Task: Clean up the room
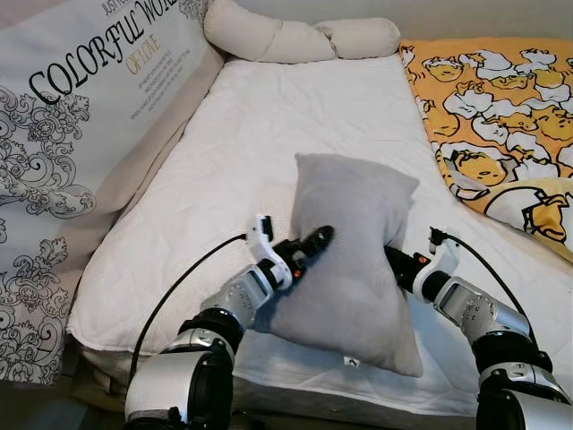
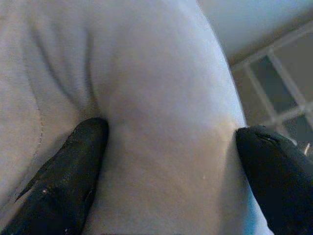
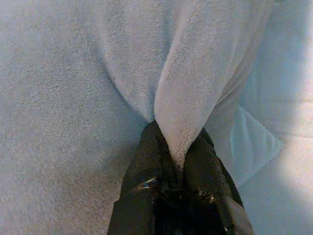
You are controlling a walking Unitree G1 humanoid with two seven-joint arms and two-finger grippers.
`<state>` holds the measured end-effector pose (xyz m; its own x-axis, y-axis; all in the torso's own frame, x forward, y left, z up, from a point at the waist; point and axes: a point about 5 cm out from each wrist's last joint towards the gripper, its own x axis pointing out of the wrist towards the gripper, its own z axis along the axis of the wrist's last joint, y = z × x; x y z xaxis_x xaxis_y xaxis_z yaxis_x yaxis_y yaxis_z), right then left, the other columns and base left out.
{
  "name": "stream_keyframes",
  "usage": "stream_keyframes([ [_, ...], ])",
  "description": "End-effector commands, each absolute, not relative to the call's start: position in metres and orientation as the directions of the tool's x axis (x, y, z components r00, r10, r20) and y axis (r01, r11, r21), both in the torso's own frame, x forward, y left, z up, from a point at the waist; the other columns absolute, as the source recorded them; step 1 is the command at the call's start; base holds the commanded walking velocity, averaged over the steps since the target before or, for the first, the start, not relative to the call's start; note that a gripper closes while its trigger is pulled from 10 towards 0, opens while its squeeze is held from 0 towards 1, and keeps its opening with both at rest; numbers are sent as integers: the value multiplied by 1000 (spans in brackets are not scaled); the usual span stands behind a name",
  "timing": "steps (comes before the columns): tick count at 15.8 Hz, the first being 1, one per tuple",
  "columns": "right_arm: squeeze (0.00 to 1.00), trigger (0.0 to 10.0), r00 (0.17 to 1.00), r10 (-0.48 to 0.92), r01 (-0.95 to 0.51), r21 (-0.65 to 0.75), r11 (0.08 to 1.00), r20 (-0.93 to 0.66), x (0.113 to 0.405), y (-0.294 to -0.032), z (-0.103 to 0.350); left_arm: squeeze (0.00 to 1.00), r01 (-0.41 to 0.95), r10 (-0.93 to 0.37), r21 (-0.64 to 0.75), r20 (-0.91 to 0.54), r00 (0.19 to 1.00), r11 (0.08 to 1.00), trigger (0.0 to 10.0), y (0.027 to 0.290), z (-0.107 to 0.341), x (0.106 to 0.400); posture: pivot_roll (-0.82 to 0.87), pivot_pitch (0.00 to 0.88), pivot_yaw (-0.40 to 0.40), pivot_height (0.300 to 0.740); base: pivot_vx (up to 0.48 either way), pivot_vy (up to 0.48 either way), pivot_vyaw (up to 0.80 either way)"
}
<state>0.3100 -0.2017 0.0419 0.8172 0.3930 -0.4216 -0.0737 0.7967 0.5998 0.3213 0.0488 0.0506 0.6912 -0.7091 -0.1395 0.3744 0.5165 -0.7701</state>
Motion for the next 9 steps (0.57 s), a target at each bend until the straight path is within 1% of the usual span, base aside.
stream_keyframes([
  [1,0,0,789,455,-140,602,786,-412,313,-183,44,0,420,-768,-753,-172,617,506,0,32,47,313,-128,0,110,740,0,0,0],
  [3,0,0,789,457,-142,601,786,-411,313,-180,43,0,427,-782,-757,-172,599,495,0,32,46,312,-118,0,106,740,0,0,0],
  [4,0,0,789,457,-142,601,786,-411,314,-178,43,0,442,-783,-733,-198,590,518,0,34,44,311,-115,0,106,740,0,0,0],
  [6,0,0,795,451,-141,600,788,-406,314,-177,43,0,446,-772,-709,-220,596,546,0,41,42,312,-108,0,110,740,0,0,0],
  [9,0,0,805,450,-145,607,781,-386,314,-176,46,0,391,-749,-723,-262,609,570,0,49,40,314,-105,0,111,740,0,0,0],
])
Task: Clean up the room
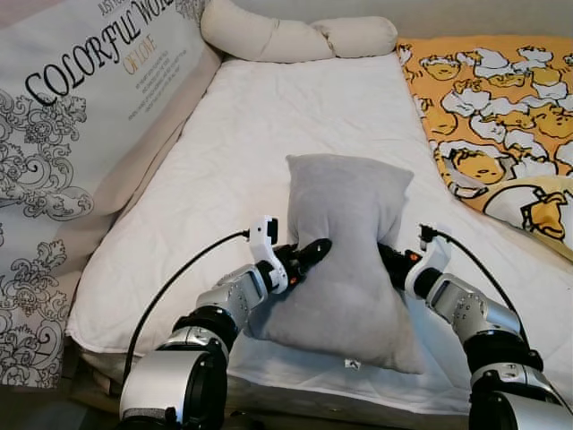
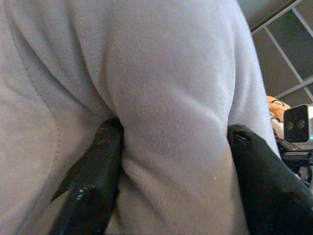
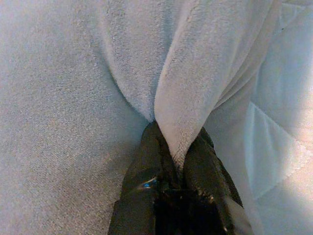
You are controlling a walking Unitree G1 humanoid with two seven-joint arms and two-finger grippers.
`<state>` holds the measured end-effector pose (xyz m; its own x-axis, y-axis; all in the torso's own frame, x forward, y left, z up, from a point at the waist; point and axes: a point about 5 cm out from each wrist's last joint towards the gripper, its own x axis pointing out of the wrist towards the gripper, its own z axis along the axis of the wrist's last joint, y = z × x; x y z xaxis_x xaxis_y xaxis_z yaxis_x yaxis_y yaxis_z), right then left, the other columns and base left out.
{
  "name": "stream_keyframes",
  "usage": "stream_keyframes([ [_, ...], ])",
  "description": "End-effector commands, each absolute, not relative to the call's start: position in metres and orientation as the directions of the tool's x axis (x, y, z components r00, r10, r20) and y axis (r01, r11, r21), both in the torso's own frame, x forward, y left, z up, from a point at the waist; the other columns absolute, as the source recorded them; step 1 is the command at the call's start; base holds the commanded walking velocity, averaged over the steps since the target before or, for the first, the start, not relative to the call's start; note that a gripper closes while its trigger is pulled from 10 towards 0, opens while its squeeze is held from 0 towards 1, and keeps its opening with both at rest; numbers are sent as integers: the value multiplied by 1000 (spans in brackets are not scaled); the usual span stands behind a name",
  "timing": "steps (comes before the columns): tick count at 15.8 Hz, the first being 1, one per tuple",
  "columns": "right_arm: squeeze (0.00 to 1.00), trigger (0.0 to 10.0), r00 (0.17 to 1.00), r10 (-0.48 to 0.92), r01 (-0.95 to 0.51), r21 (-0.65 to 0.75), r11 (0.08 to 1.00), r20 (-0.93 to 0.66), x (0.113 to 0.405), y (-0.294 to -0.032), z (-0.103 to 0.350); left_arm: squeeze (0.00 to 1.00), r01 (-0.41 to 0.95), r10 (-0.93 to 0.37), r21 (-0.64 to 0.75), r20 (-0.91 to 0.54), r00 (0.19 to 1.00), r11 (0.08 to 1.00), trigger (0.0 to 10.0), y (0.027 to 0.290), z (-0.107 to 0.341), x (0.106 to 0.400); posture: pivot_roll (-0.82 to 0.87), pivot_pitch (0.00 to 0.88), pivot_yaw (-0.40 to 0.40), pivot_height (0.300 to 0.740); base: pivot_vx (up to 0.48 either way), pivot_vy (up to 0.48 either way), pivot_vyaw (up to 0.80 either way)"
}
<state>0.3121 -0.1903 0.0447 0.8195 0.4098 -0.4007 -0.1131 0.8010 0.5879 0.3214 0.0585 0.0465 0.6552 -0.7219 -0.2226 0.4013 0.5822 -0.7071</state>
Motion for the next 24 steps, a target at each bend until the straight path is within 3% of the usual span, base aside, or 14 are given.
stream_keyframes([
  [1,0,0,806,453,-148,612,777,-380,312,-175,46,0,384,-734,-714,-266,624,586,0,51,39,315,-102,0,112,740,0,0,0],
  [7,0,0,825,465,-171,643,747,-321,307,-165,53,0,510,-744,-606,-218,631,610,0,51,54,324,-80,0,113,740,0,0,0],
  [12,0,0,870,443,-207,656,726,-216,308,-157,83,0,614,-773,-510,-182,607,602,0,49,74,334,-80,0,113,740,0,0,0],
  [17,0,0,886,439,-250,645,723,-148,312,-149,108,0,653,-760,-443,-109,641,614,0,53,98,344,-67,0,99,740,0,0,0],
  [23,0,0,914,405,-325,566,757,-17,304,-130,152,0,618,-620,-133,31,784,775,0,88,160,340,-18,0,71,740,0,0,0],
  [24,0,0,914,406,-337,549,765,-6,301,-126,156,0,581,-580,-102,38,814,808,9608,92,166,336,-22,0,80,740,0,0,0],
])
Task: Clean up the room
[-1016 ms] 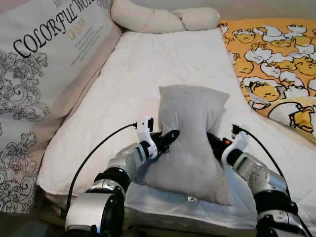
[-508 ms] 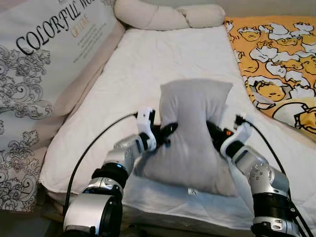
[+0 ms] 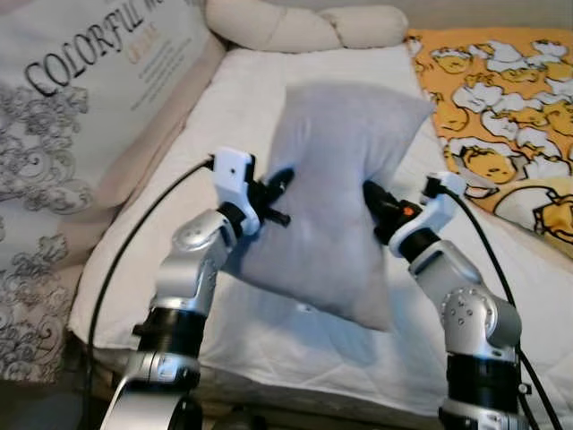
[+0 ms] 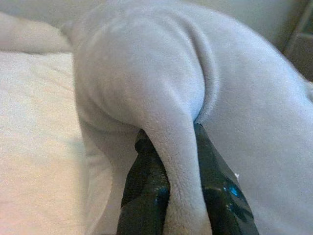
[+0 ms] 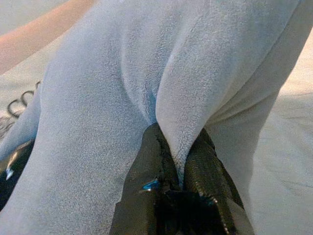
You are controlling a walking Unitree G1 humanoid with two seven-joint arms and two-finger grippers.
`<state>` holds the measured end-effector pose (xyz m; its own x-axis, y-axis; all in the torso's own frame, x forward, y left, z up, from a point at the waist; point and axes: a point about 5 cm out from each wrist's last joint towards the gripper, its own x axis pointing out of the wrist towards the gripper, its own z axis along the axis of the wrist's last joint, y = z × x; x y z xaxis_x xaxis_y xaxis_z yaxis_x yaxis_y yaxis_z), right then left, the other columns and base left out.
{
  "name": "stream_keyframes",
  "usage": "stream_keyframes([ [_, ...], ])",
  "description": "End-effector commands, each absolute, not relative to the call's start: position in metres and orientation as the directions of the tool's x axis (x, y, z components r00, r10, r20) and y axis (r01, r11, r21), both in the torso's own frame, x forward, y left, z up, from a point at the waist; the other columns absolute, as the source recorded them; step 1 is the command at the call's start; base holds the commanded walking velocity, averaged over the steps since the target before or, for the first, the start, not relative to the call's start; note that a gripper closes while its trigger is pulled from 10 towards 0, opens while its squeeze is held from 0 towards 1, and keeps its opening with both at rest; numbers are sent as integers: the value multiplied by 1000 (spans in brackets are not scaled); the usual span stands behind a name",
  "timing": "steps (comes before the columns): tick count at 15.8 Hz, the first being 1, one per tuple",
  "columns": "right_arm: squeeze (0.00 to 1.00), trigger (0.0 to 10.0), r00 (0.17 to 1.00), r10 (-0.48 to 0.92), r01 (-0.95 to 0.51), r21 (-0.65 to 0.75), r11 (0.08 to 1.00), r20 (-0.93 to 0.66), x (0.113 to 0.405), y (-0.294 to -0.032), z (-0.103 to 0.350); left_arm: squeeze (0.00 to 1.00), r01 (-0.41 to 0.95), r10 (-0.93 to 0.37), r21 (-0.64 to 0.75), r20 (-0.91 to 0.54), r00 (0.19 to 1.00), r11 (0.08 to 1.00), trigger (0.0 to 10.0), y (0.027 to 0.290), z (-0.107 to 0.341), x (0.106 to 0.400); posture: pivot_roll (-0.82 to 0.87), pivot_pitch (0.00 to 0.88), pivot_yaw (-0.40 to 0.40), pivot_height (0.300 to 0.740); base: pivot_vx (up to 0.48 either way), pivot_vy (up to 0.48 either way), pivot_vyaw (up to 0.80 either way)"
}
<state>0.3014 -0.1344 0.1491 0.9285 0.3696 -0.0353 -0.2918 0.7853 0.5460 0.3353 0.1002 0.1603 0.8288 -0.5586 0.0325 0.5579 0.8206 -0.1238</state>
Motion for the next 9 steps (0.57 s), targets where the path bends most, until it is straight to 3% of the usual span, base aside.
stream_keyframes([
  [1,0,7137,918,396,-335,527,781,-3,299,-126,157,0,569,-568,-98,34,822,817,10000,94,166,333,-27,0,88,740,0,0,0],
  [2,0,10000,932,363,-313,482,819,-11,298,-128,158,0,555,-553,-67,44,832,829,10000,97,166,327,-29,0,90,740,0,0,0],
  [5,0,10000,946,323,-282,412,867,-32,293,-132,158,0,485,-485,33,-4,875,874,10000,107,159,314,-23,0,73,740,0,0,0],
  [6,0,10000,943,325,-286,326,901,-69,290,-129,153,0,473,-471,49,-33,881,880,10000,109,154,308,-29,0,73,740,0,0,0],
  [9,0,10000,942,322,-284,296,912,-90,288,-125,148,0,468,-466,45,-48,884,883,10000,108,151,304,-35,0,83,740,0,0,0],
])
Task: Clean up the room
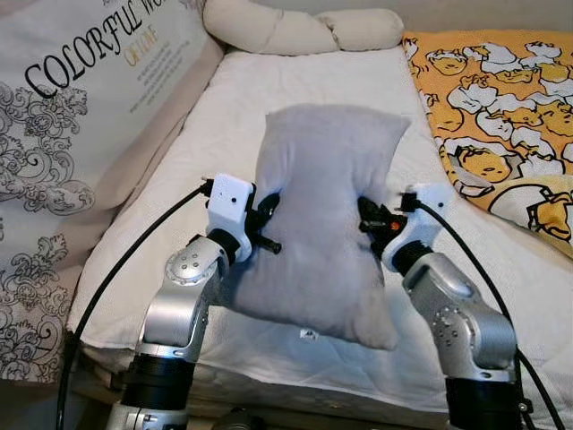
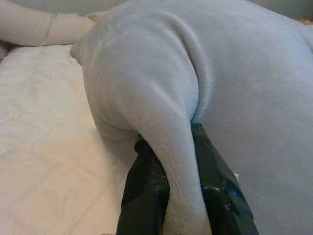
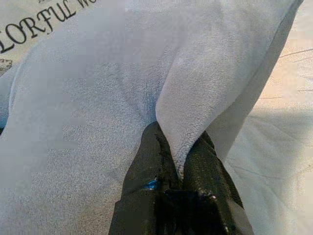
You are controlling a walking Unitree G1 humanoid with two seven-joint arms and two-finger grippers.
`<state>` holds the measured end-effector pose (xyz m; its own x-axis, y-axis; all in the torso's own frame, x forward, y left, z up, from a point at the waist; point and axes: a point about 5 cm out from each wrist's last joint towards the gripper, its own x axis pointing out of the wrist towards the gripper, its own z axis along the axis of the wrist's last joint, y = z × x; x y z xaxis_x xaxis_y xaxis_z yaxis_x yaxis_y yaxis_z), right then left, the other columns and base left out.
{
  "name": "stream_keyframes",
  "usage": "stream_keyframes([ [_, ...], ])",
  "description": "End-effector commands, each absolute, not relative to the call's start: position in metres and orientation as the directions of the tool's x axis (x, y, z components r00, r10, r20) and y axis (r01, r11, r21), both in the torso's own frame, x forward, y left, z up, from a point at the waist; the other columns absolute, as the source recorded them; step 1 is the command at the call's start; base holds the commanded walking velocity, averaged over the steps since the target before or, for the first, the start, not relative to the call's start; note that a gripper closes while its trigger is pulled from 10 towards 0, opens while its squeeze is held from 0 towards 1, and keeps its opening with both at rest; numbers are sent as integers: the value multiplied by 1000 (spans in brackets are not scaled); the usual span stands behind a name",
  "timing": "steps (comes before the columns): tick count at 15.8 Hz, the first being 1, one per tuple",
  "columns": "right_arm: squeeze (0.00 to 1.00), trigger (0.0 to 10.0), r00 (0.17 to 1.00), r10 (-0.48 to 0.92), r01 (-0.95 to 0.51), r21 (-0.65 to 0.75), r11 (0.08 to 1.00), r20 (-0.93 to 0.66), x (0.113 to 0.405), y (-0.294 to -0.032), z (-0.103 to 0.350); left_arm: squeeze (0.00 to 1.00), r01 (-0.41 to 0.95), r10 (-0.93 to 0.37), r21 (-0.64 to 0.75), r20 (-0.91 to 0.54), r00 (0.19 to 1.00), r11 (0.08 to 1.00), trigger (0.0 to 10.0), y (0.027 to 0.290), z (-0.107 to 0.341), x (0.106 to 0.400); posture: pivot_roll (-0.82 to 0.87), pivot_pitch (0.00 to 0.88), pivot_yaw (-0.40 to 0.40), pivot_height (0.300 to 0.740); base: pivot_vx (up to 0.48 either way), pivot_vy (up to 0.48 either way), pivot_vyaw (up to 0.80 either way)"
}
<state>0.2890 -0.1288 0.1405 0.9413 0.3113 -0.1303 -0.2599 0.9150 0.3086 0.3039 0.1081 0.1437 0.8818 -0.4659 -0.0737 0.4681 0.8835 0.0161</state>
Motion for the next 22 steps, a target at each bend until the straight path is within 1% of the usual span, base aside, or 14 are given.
stream_keyframes([
  [1,0,10000,945,313,-273,295,916,-95,287,-126,146,0,468,-466,38,-54,883,883,10000,107,150,302,-31,0,81,740,0,240,0],
  [4,0,10000,947,301,-259,289,922,-113,286,-125,142,0,464,-461,49,-61,885,884,10000,105,151,300,-17,0,68,740,0,162,0],
  [7,0,10000,939,317,-275,262,925,-133,284,-122,137,0,445,-438,86,-87,895,892,10000,110,150,298,-11,0,60,740,0,257,0],
  [16,0,10000,942,308,-263,272,926,-136,282,-120,134,0,452,-444,81,-99,890,888,10000,111,151,298,-11,0,68,740,0,259,0],
  [17,0,10000,937,319,-268,293,918,-144,282,-118,133,0,454,-446,80,-100,890,888,10000,111,151,299,-11,0,70,740,0,262,0],
  [19,0,10000,938,313,-262,288,921,-147,283,-118,133,0,457,-449,80,-100,888,886,10000,111,152,300,-11,0,73,740,0,279,-800],
  [22,0,10000,942,302,-253,283,925,-148,283,-118,132,0,463,-455,83,-100,885,883,10000,110,153,301,-11,0,80,740,0,311,0],
])
